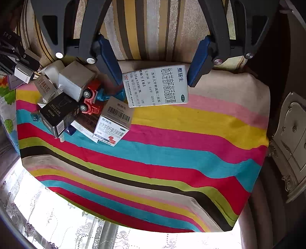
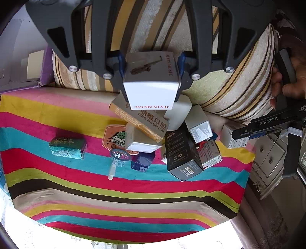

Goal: Organize rigid objects
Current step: 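Grasp the red toy truck with the right gripper while the left grasps a medicine box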

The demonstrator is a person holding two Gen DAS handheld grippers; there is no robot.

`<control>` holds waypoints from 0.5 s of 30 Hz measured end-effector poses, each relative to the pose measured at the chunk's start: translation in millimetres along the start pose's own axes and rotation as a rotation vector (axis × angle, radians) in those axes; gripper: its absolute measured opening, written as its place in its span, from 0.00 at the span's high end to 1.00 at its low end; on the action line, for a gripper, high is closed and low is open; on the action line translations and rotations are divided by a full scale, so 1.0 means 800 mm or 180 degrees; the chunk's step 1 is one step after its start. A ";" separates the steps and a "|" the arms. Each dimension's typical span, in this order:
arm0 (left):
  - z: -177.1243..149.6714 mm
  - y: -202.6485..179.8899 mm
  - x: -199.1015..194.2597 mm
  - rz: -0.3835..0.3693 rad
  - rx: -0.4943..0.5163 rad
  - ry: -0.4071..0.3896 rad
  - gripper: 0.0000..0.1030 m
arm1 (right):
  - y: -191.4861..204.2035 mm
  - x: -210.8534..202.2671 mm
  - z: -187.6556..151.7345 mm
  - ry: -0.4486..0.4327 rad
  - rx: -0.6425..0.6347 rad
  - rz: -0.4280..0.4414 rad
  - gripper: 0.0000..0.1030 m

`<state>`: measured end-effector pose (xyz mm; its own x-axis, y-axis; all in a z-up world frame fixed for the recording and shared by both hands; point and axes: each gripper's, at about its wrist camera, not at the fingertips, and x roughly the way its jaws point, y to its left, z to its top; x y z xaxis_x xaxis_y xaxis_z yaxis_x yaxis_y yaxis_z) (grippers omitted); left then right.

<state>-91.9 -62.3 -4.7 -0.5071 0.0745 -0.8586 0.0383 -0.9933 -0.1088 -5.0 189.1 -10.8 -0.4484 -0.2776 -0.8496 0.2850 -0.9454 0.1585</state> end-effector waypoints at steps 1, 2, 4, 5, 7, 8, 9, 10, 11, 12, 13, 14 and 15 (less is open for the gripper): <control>0.000 -0.001 0.000 0.0007 0.0008 -0.0006 0.31 | -0.001 0.000 0.000 0.0002 0.0011 0.0005 0.56; 0.000 -0.002 0.001 0.0021 0.0016 0.0003 0.31 | -0.001 0.001 -0.001 0.0003 0.0015 0.0009 0.56; 0.001 -0.003 0.003 0.0040 0.0040 0.0026 0.31 | 0.000 0.002 0.000 0.0019 0.0002 -0.0007 0.56; 0.001 -0.005 0.003 0.0059 0.0050 0.0033 0.29 | 0.002 0.005 0.000 0.0051 -0.0017 -0.0020 0.56; 0.001 -0.006 0.003 0.0091 0.0067 0.0042 0.27 | 0.004 0.010 -0.002 0.0135 -0.0034 -0.0060 0.55; 0.001 -0.007 0.003 0.0092 0.0071 0.0041 0.25 | 0.004 0.012 -0.003 0.0171 -0.0031 -0.0083 0.54; 0.001 -0.007 0.002 0.0096 0.0069 0.0029 0.23 | 0.004 0.012 -0.004 0.0195 -0.0031 -0.0095 0.54; 0.002 -0.007 0.000 0.0108 0.0070 0.0005 0.22 | 0.004 0.012 -0.003 0.0207 -0.0032 -0.0102 0.53; 0.004 -0.007 0.000 0.0094 0.0089 -0.0023 0.20 | 0.005 0.012 -0.003 0.0213 -0.0031 -0.0125 0.53; 0.005 -0.009 -0.001 0.0070 0.0117 -0.0037 0.18 | 0.005 0.010 -0.002 0.0208 -0.0029 -0.0148 0.53; 0.005 -0.009 0.000 0.0060 0.0140 -0.0036 0.18 | 0.004 0.010 -0.001 0.0207 -0.0025 -0.0150 0.53; 0.007 -0.010 -0.001 0.0053 0.0158 -0.0052 0.18 | 0.004 0.011 -0.001 0.0217 -0.0017 -0.0150 0.53; 0.008 -0.011 -0.003 0.0032 0.0180 -0.0080 0.18 | 0.003 0.012 -0.001 0.0219 -0.0005 -0.0158 0.53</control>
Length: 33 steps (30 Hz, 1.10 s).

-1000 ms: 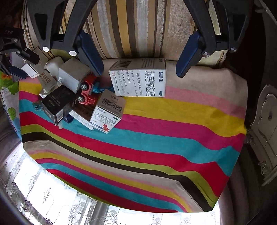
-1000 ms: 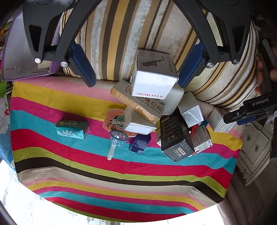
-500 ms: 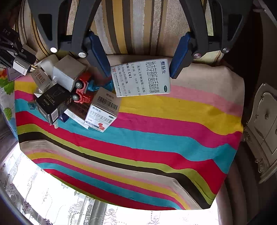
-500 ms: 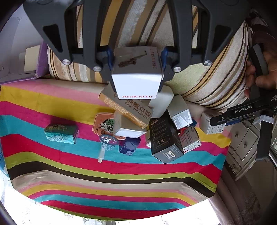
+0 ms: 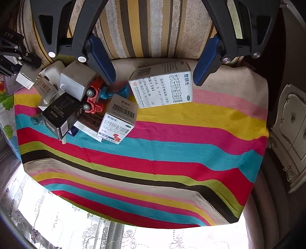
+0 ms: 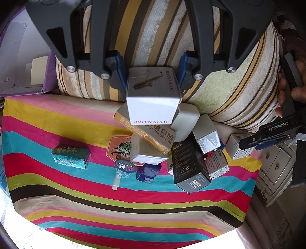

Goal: Organize rigid objects
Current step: 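Grasp the red toy truck with the right gripper while the left grasps a medicine box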

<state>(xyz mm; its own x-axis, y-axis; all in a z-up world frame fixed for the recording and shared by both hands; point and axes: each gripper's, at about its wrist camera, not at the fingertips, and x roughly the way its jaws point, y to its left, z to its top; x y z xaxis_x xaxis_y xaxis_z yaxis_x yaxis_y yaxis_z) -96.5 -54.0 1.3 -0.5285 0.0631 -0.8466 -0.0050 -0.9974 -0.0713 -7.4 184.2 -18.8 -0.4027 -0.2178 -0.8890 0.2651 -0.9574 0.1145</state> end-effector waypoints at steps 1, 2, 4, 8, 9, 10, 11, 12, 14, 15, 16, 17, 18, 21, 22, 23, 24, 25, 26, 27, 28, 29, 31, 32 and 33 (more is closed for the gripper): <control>0.002 -0.002 -0.002 -0.0015 0.0032 -0.0029 0.18 | -0.001 0.000 0.000 0.0001 0.0021 -0.0010 0.53; 0.004 -0.005 -0.005 -0.0047 0.0085 -0.0072 0.18 | -0.001 -0.002 0.001 -0.0003 0.0039 -0.0024 0.53; 0.009 -0.015 -0.010 -0.0170 0.0244 -0.0158 0.18 | 0.000 -0.009 0.003 -0.0029 0.0051 -0.0067 0.53; 0.028 -0.038 -0.013 -0.0253 0.0632 -0.0312 0.18 | 0.009 -0.028 0.012 -0.0052 -0.0057 -0.0082 0.26; 0.034 -0.044 -0.011 -0.0265 0.0735 -0.0333 0.18 | 0.013 -0.033 0.013 -0.0096 -0.0098 -0.0068 0.22; 0.042 -0.049 -0.005 -0.0271 0.0832 -0.0311 0.18 | 0.017 -0.039 0.015 -0.0141 -0.0135 -0.0062 0.22; 0.049 -0.052 0.003 -0.0284 0.0913 -0.0257 0.18 | 0.021 -0.043 0.016 -0.0158 -0.0173 -0.0053 0.22; 0.053 -0.056 0.012 -0.0327 0.0973 -0.0185 0.18 | 0.024 -0.046 0.018 -0.0167 -0.0199 -0.0031 0.22; 0.062 -0.061 0.031 -0.0383 0.1054 -0.0039 0.18 | 0.031 -0.050 0.023 -0.0166 -0.0231 0.0054 0.22; 0.064 -0.063 0.041 -0.0368 0.1098 0.0031 0.19 | 0.034 -0.051 0.025 -0.0153 -0.0256 0.0091 0.22; 0.065 -0.063 0.049 -0.0362 0.1131 0.0098 0.21 | 0.038 -0.053 0.028 -0.0145 -0.0291 0.0131 0.22; 0.066 -0.063 0.055 -0.0383 0.1130 0.0135 0.36 | 0.043 -0.055 0.030 -0.0136 -0.0332 0.0167 0.22; 0.066 -0.061 0.059 -0.0421 0.1107 0.0185 0.56 | 0.048 -0.057 0.031 -0.0123 -0.0386 0.0189 0.22; 0.065 -0.055 0.056 -0.0519 0.1042 0.0162 0.56 | 0.064 -0.065 0.033 0.0003 -0.0562 0.0445 0.22; 0.062 -0.054 0.053 -0.0547 0.1017 0.0128 0.56 | 0.065 -0.066 0.031 0.0075 -0.0569 0.0531 0.22; 0.061 -0.049 0.049 -0.0568 0.0967 0.0094 0.56 | 0.066 -0.068 0.029 0.0130 -0.0590 0.0534 0.22; 0.060 -0.044 0.044 -0.0595 0.0895 0.0057 0.56 | 0.067 -0.070 0.027 0.0185 -0.0655 0.0499 0.22; 0.059 -0.039 0.038 -0.0620 0.0826 0.0008 0.56 | 0.069 -0.073 0.025 0.0224 -0.0734 0.0452 0.22; 0.058 -0.033 0.033 -0.0634 0.0746 -0.0046 0.56 | 0.072 -0.077 0.026 0.0227 -0.0799 0.0394 0.22; 0.057 -0.027 0.027 -0.0642 0.0645 -0.0099 0.56 | 0.076 -0.081 0.029 0.0202 -0.0862 0.0350 0.22; 0.057 -0.019 0.021 -0.0651 0.0524 -0.0160 0.56 | 0.082 -0.083 0.033 0.0164 -0.0932 0.0339 0.22; 0.057 -0.010 0.014 -0.0651 0.0401 -0.0228 0.56 | 0.090 -0.082 0.039 0.0123 -0.1001 0.0352 0.22; 0.055 0.009 0.000 -0.0634 0.0186 -0.0370 0.56 | 0.108 -0.074 0.053 0.0063 -0.1100 0.0364 0.22; 0.052 0.019 -0.006 -0.0625 0.0097 -0.0431 0.56 | 0.118 -0.067 0.060 0.0062 -0.1136 0.0385 0.22; 0.049 0.027 -0.011 -0.0602 0.0018 -0.0485 0.56 | 0.130 -0.059 0.068 0.0081 -0.1208 0.0423 0.22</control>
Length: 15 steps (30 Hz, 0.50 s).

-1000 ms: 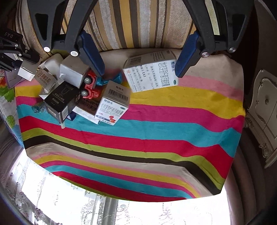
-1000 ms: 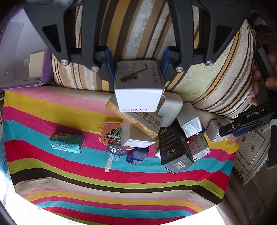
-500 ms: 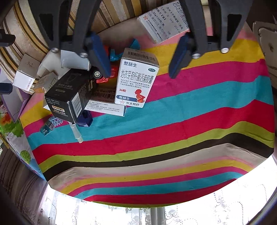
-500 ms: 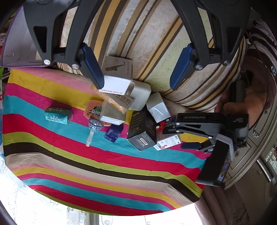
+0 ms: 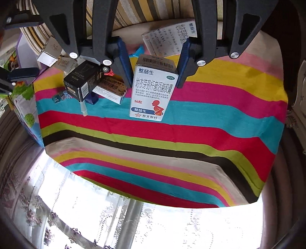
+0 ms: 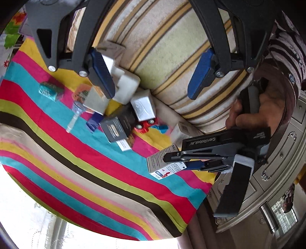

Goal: Organize rigid objects
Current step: 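Grasp the red toy truck with the right gripper while the left grasps a medicine box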

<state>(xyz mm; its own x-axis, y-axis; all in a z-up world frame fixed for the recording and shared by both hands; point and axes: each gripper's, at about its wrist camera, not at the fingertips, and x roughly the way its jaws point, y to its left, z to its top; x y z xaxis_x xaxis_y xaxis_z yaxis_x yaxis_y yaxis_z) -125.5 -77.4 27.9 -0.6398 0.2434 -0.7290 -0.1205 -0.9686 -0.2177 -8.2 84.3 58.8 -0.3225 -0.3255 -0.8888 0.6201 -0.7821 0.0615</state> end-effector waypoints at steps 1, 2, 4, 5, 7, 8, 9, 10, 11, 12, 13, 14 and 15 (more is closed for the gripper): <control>-0.002 0.008 -0.008 0.0027 -0.0076 -0.0063 0.56 | 0.008 0.011 0.012 0.0033 -0.0104 -0.0012 0.22; -0.005 0.018 -0.016 0.0040 -0.0162 -0.0123 0.56 | 0.017 0.022 0.026 0.0075 -0.0232 -0.0085 0.22; -0.010 0.034 -0.026 0.0057 -0.0330 -0.0216 0.56 | 0.033 0.049 0.047 0.0203 -0.0517 -0.0214 0.22; -0.012 0.043 -0.033 0.0054 -0.0402 -0.0258 0.56 | 0.038 0.063 0.055 0.0294 -0.0622 -0.0242 0.22; -0.016 0.057 -0.041 0.0033 -0.0507 -0.0321 0.56 | 0.041 0.092 0.067 0.0491 -0.0748 -0.0212 0.23; -0.019 0.061 -0.043 0.0019 -0.0543 -0.0337 0.56 | 0.042 0.107 0.072 0.0597 -0.0818 -0.0169 0.24; -0.020 0.065 -0.043 0.0003 -0.0575 -0.0349 0.56 | 0.044 0.120 0.075 0.0703 -0.0883 -0.0169 0.26; -0.022 0.067 -0.043 -0.0015 -0.0600 -0.0351 0.56 | 0.044 0.133 0.075 0.0803 -0.0952 -0.0231 0.26; -0.023 0.069 -0.042 -0.0033 -0.0624 -0.0349 0.56 | 0.046 0.143 0.076 0.0881 -0.1017 -0.0308 0.26; -0.024 0.072 -0.042 -0.0052 -0.0642 -0.0344 0.56 | 0.046 0.154 0.075 0.0971 -0.1050 -0.0360 0.26; -0.025 0.073 -0.041 -0.0069 -0.0657 -0.0337 0.56 | 0.045 0.163 0.075 0.1073 -0.1048 -0.0377 0.26; -0.026 0.075 -0.039 -0.0085 -0.0670 -0.0331 0.56 | 0.044 0.172 0.075 0.1153 -0.1037 -0.0382 0.26; -0.025 0.075 -0.038 -0.0100 -0.0680 -0.0326 0.56 | 0.043 0.178 0.075 0.1199 -0.1050 -0.0420 0.26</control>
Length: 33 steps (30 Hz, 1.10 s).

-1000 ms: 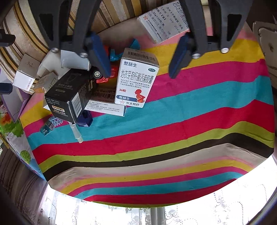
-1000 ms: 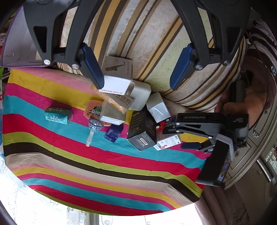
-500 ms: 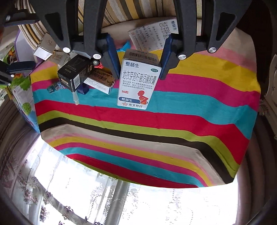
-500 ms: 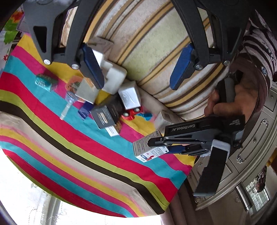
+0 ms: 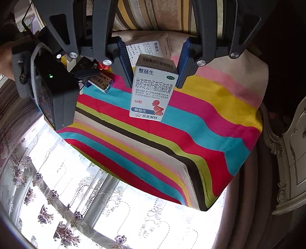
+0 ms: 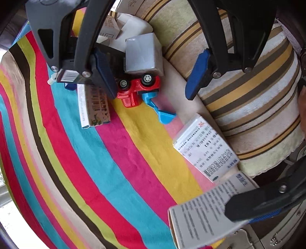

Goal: Organize rigid objects
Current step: 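Grasp the red toy truck with the right gripper while the left grasps a medicine box, then carry the red toy truck into the storage box with the right gripper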

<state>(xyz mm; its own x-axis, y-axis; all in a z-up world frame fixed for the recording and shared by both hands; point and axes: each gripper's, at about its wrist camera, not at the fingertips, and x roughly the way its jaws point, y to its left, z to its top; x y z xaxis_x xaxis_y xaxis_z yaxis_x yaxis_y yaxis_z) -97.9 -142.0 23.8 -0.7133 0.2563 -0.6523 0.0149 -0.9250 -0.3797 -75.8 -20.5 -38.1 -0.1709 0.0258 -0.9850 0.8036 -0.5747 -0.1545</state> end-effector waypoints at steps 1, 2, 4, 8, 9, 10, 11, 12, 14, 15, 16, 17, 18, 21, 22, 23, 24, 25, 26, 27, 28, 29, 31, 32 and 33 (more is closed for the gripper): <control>-0.001 0.001 0.000 -0.0012 -0.0007 0.0004 0.56 | -0.001 0.006 0.002 0.0063 -0.0002 -0.0023 0.26; -0.001 0.002 0.001 -0.0026 -0.0012 0.0008 0.56 | -0.004 0.010 0.004 0.0113 0.0016 -0.0025 0.26; -0.002 0.003 0.002 -0.0039 -0.0024 0.0018 0.56 | -0.007 0.018 0.007 0.0170 0.0016 -0.0032 0.26; -0.003 0.006 0.005 -0.0050 -0.0055 0.0034 0.56 | -0.012 0.020 0.010 0.0146 0.0071 0.0126 0.48; -0.003 0.006 0.005 -0.0051 -0.0061 0.0034 0.56 | -0.015 0.016 0.010 0.0124 0.0121 0.0222 0.55; -0.003 0.007 0.005 -0.0054 -0.0065 0.0034 0.56 | -0.017 0.012 0.008 0.0088 0.0150 0.0285 0.55; -0.003 0.007 0.004 -0.0054 -0.0066 0.0031 0.56 | -0.018 0.008 0.006 0.0032 0.0177 0.0318 0.55; -0.003 0.008 0.004 -0.0052 -0.0064 0.0028 0.56 | -0.021 0.003 0.002 -0.0043 0.0225 0.0355 0.55; -0.003 0.007 0.004 -0.0044 -0.0057 0.0021 0.56 | -0.028 -0.011 -0.006 -0.0276 0.0373 0.0469 0.55; -0.004 0.006 0.004 -0.0041 -0.0050 0.0022 0.56 | -0.032 -0.020 -0.012 -0.0437 0.0450 0.0542 0.55; -0.004 0.006 0.004 -0.0033 -0.0041 0.0020 0.56 | -0.036 -0.027 -0.017 -0.0563 0.0533 0.0605 0.55; -0.004 0.005 0.004 -0.0027 -0.0033 0.0018 0.56 | -0.040 -0.033 -0.023 -0.0680 0.0635 0.0626 0.55; -0.005 0.004 0.003 -0.0021 -0.0027 0.0015 0.56 | -0.045 -0.037 -0.030 -0.0779 0.0730 0.0633 0.55; -0.005 0.004 -0.001 -0.0007 -0.0009 -0.0032 0.56 | -0.053 -0.048 -0.049 -0.1003 0.1033 0.0724 0.55; -0.005 0.002 -0.003 -0.0014 0.0007 -0.0052 0.56 | -0.055 -0.055 -0.055 -0.1099 0.1115 0.0802 0.55; -0.005 0.000 -0.004 -0.0017 0.0028 -0.0060 0.56 | -0.056 -0.062 -0.062 -0.1201 0.1179 0.0870 0.55; -0.005 -0.002 -0.005 -0.0013 0.0048 -0.0063 0.56 | -0.056 -0.069 -0.055 -0.1301 0.1219 0.0900 0.55; -0.006 -0.005 -0.006 -0.0010 0.0067 -0.0068 0.56 | -0.056 -0.076 -0.062 -0.1397 0.1270 0.0914 0.55; -0.006 -0.008 -0.006 -0.0013 0.0085 -0.0068 0.56 | -0.059 -0.080 -0.065 -0.1493 0.1334 0.0941 0.55; -0.006 -0.010 -0.007 -0.0017 0.0101 -0.0067 0.56 | -0.057 -0.086 -0.071 -0.1588 0.1409 0.0978 0.55; -0.007 -0.013 -0.009 -0.0022 0.0121 -0.0069 0.56 | -0.060 -0.092 -0.079 -0.1675 0.1484 0.1002 0.55; -0.008 -0.017 -0.011 -0.0028 0.0139 -0.0071 0.56 | -0.064 -0.096 -0.085 -0.1757 0.1551 0.1005 0.55; -0.009 -0.025 -0.014 -0.0033 0.0180 -0.0070 0.56 | -0.067 -0.101 -0.099 -0.1898 0.1668 0.0991 0.55; -0.010 -0.028 -0.016 -0.0038 0.0201 -0.0065 0.56 | -0.069 -0.098 -0.104 -0.1955 0.1733 0.0975 0.55; -0.011 -0.033 -0.017 -0.0045 0.0219 -0.0059 0.56 | -0.074 -0.098 -0.110 -0.2004 0.1794 0.0970 0.55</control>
<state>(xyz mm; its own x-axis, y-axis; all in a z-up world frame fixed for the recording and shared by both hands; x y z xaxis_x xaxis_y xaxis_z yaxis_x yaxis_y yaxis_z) -82.3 -118.8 37.1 -0.7259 0.2649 -0.6347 -0.0432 -0.9386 -0.3424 -59.8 83.4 41.4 -0.4101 -0.5513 -0.7266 0.4944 -0.8038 0.3309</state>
